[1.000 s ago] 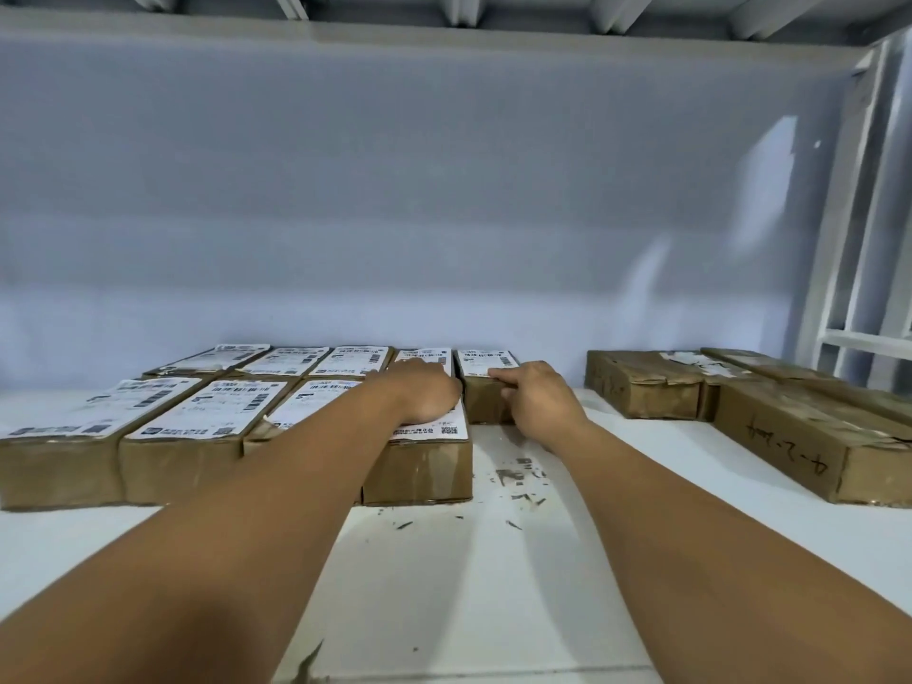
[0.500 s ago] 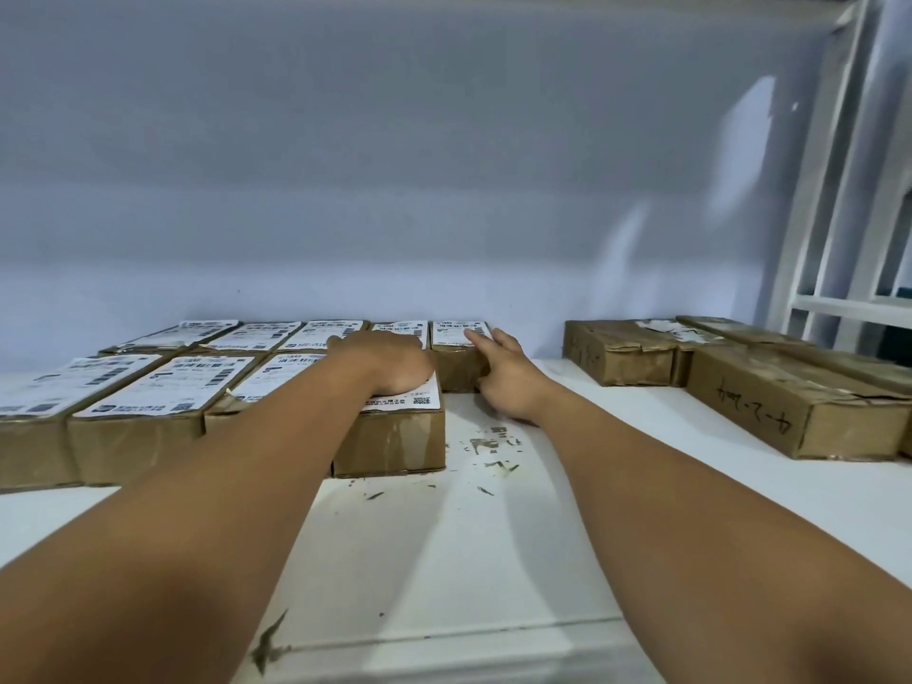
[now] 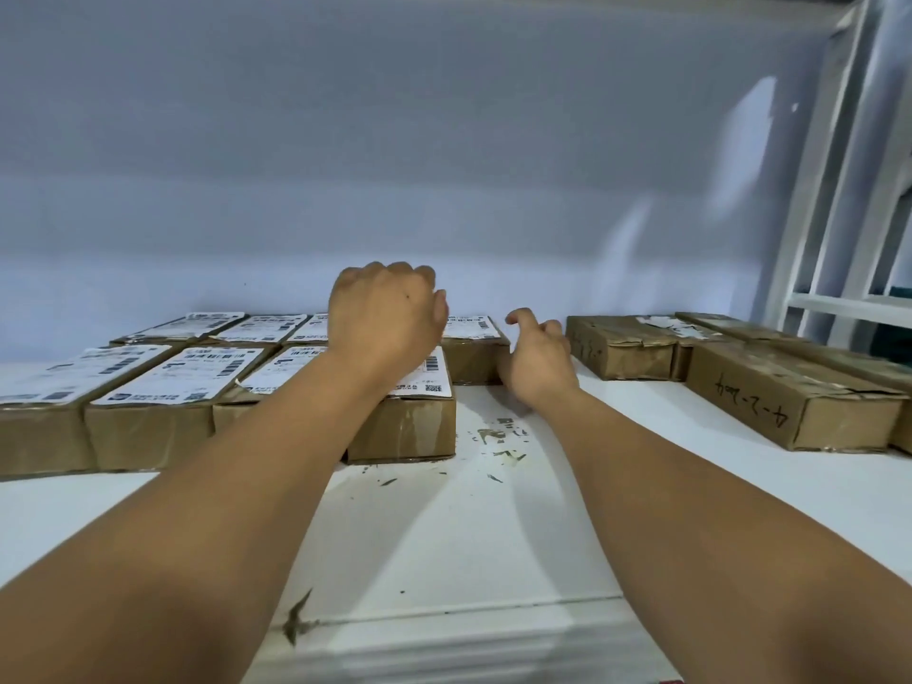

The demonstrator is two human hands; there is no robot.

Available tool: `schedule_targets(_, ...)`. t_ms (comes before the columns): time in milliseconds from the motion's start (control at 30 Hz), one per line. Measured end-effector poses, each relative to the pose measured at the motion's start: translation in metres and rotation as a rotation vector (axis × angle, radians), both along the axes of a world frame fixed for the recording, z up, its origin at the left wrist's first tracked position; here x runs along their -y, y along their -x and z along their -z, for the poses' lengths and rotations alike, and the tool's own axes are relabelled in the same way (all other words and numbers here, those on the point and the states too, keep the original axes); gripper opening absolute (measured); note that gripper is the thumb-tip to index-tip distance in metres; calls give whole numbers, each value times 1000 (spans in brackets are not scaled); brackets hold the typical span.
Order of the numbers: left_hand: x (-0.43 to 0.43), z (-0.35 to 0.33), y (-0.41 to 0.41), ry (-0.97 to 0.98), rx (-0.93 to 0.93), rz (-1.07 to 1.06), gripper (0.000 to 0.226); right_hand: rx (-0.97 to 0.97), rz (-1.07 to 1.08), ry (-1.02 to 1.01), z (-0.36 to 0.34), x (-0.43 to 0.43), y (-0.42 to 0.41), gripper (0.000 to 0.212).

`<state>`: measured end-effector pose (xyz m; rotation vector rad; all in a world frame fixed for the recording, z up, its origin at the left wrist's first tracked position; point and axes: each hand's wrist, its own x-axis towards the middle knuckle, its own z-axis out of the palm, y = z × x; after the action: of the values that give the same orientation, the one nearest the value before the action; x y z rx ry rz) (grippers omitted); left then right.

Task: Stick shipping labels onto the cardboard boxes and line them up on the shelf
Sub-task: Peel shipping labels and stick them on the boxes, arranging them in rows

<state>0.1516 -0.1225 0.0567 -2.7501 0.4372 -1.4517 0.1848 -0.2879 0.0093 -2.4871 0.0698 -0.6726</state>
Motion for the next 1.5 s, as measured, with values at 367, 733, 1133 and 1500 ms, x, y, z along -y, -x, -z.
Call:
schedule_targets(367,50,21,22,-109,-224,261,22,-104,284,321,-4,93,1,58)
schedule_targets(733,67,23,37,-404,-67,164,15,-124,333,235,0,87,-1,43)
schedule_targets(1133,77,37,67,153,-565,492,44,-225,322,141,-11,49,91,60)
schedule_targets(1500,53,57,115,664,-832,623,50,-275,-72,299,-13,22,168,86)
